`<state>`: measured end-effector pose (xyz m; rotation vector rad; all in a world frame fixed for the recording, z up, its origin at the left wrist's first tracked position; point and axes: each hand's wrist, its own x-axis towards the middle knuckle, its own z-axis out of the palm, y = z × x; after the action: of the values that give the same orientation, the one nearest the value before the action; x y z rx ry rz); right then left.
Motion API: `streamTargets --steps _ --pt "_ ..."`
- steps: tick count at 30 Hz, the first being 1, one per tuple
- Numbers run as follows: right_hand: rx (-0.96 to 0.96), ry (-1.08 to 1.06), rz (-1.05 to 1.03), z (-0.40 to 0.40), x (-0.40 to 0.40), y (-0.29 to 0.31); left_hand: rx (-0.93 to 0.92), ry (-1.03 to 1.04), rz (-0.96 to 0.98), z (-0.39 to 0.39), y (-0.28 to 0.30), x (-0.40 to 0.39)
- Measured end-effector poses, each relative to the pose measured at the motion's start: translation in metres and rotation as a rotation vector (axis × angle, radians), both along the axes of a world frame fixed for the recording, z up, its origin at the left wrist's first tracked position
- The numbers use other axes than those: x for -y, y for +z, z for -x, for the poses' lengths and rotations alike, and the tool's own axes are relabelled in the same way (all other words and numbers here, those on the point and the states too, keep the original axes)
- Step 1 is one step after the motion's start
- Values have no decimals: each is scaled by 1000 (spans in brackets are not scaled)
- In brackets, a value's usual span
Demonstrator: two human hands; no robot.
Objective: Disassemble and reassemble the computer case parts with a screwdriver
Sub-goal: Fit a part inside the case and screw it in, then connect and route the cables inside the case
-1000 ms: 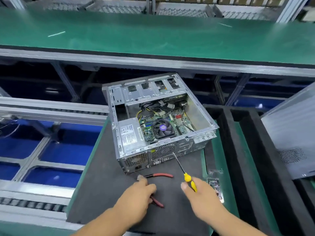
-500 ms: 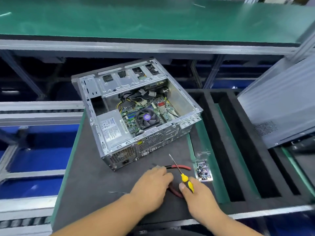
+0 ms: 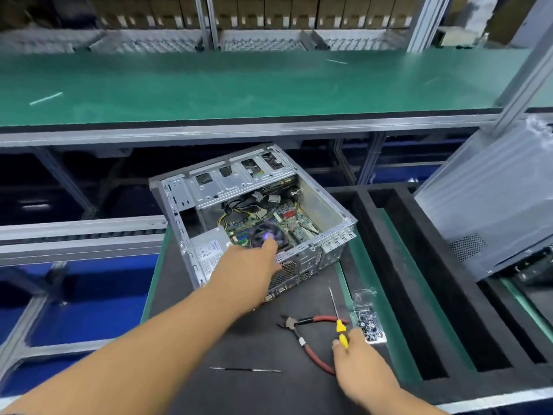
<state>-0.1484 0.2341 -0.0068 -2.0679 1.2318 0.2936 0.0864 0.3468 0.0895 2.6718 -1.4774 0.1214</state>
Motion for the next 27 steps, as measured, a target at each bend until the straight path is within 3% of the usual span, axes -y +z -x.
streamTargets --steps 4,10,20,27 --pt "-38 38 60 -5 -4 5 37 -48 104 -4 -7 -18" --pt "-28 126 160 -6 -6 12 100 -226 -3 -20 -17 -58" --pt "-140 340 296 1 -15 0 -56 -116 56 -34 -27 -122" --pt "-111 265 276 11 -10 -2 -91 -104 54 -33 -24 -123"
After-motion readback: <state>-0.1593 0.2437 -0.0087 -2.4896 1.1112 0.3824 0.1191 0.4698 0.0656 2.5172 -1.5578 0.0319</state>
